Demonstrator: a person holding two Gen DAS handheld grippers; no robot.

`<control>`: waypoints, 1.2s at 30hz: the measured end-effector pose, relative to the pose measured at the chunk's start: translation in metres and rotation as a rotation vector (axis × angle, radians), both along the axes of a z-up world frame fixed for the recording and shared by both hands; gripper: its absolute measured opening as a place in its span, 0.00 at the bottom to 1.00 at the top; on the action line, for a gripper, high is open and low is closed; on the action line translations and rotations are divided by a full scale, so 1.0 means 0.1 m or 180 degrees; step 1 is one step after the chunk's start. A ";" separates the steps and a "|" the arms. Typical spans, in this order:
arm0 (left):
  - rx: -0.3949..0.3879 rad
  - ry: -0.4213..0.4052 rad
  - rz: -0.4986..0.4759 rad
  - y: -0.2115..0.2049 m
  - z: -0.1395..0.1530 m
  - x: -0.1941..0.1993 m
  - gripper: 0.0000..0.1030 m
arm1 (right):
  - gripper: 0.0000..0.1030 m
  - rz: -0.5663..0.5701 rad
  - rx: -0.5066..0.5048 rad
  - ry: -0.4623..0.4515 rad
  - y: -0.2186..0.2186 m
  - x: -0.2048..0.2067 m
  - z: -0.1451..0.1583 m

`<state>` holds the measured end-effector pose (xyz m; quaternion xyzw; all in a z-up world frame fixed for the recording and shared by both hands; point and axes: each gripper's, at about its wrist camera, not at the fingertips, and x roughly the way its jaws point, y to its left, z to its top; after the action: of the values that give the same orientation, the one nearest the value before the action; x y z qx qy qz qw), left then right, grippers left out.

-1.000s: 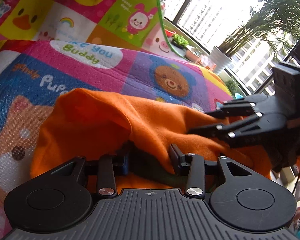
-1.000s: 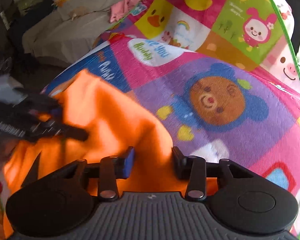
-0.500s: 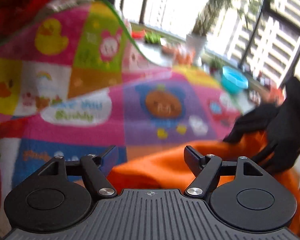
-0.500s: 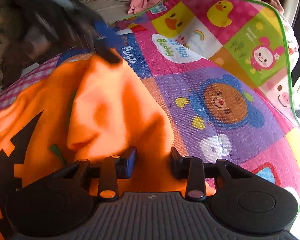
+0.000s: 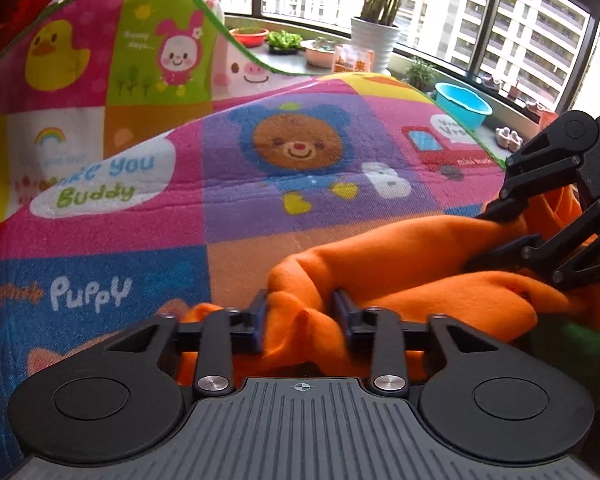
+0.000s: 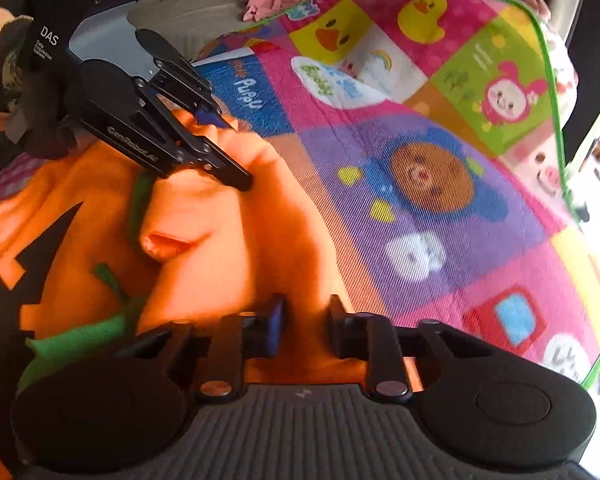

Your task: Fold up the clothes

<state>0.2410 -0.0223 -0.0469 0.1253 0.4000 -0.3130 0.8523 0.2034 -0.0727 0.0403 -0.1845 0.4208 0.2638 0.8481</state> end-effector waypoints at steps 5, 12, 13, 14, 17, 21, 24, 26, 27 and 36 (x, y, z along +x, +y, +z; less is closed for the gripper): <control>0.0018 -0.0197 0.0130 -0.10 0.06 0.19 0.20 | 0.12 -0.0095 -0.0081 -0.0115 -0.01 0.19 0.04; -0.0281 -0.0722 0.0374 -0.07 0.61 0.37 0.20 | 0.11 -0.0212 -0.0072 -0.0616 0.00 0.28 0.50; -0.0318 -0.0811 0.0378 -0.03 0.70 0.32 0.20 | 0.11 -0.0215 -0.0037 -0.0694 0.01 0.27 0.59; -0.0354 -0.0899 0.0382 0.01 0.78 0.27 0.20 | 0.11 -0.0142 -0.0011 -0.0755 0.05 0.19 0.63; -0.0292 -0.1049 0.0334 0.12 0.84 -0.02 0.20 | 0.12 0.0153 -0.0005 -0.0806 0.26 -0.11 0.57; -0.0044 -0.1039 0.0317 0.24 0.66 -0.41 0.20 | 0.15 0.0402 -0.0025 -0.0772 0.42 -0.31 0.43; 0.0113 -0.0997 0.0338 0.35 0.52 -0.59 0.19 | 0.46 0.0310 0.0076 -0.0755 0.38 -0.20 0.40; 0.0129 -0.0965 0.0353 0.41 0.47 -0.66 0.19 | 0.60 0.0241 0.0202 -0.0573 0.33 -0.01 0.36; 0.0116 -0.0974 0.0363 0.43 0.48 -0.68 0.19 | 0.60 0.0218 0.0270 -0.0432 0.31 0.11 0.32; -0.0511 -0.0867 0.0720 0.68 0.84 -0.91 0.45 | 0.21 -0.0100 0.0289 -0.0087 0.34 0.32 -0.03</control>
<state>0.1502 0.0460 0.0373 0.0523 0.2662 -0.2263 0.9355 0.2356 -0.0389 0.0377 -0.1427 0.3995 0.2667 0.8654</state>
